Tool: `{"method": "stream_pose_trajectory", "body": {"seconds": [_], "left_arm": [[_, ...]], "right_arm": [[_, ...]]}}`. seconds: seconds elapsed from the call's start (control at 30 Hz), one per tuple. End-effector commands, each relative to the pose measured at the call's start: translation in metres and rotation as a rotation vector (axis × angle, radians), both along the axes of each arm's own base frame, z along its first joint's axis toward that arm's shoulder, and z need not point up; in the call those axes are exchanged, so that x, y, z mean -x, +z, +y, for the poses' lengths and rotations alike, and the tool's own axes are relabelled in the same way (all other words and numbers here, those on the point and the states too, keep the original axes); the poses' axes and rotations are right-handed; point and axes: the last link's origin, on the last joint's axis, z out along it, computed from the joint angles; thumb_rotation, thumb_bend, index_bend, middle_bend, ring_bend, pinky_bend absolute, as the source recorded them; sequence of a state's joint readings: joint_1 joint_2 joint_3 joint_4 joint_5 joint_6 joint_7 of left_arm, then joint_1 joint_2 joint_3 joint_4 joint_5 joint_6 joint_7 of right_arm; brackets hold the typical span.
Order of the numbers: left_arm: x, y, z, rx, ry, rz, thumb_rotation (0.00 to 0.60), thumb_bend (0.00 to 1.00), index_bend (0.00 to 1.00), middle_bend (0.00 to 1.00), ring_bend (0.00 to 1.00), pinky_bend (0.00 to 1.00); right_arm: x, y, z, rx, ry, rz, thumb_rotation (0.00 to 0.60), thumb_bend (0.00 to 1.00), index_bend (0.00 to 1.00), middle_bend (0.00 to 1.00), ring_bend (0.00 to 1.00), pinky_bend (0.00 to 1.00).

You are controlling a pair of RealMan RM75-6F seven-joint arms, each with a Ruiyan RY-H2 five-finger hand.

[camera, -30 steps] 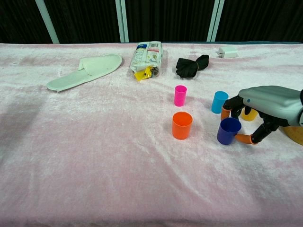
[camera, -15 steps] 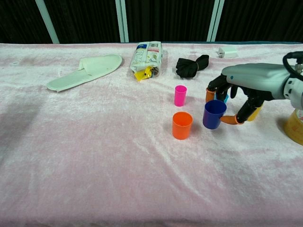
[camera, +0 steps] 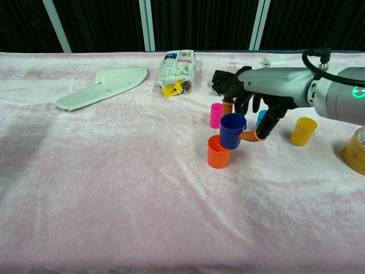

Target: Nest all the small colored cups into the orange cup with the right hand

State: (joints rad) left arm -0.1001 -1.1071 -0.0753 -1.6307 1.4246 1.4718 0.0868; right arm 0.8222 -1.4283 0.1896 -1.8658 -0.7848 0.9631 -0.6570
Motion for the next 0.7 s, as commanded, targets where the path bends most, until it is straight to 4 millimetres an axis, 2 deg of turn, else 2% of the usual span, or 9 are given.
{"method": "stream_pose_trajectory", "body": {"seconds": [0.03, 0.27, 0.7], "left_arm": [[0.0000, 0.0004, 0.0005, -0.001, 0.002, -0.001, 0.600, 0.34, 0.08, 0.06, 0.00, 0.01], [0.0002, 0.0011, 0.0017, -0.004, 0.005, -0.003, 0.600, 0.34, 0.08, 0.06, 0.00, 0.01], [0.0004, 0.0018, 0.0011, -0.009, 0.009, -0.003, 0.600, 0.34, 0.08, 0.06, 0.00, 0.01]], "right_arm": [[-0.0040, -0.0074, -0.0029, -0.008, -0.004, -0.018, 0.600, 0.40, 0.58, 0.50, 0.31, 0.29], [-0.0076, -0.0110, -0.0050, -0.008, 0.002, -0.027, 0.600, 0.40, 0.58, 0.50, 0.31, 0.29], [-0.0015, -0.0164, -0.0047, -0.022, 0.000, 0.013, 0.600, 0.40, 0.58, 0.50, 0.31, 0.29]]}}
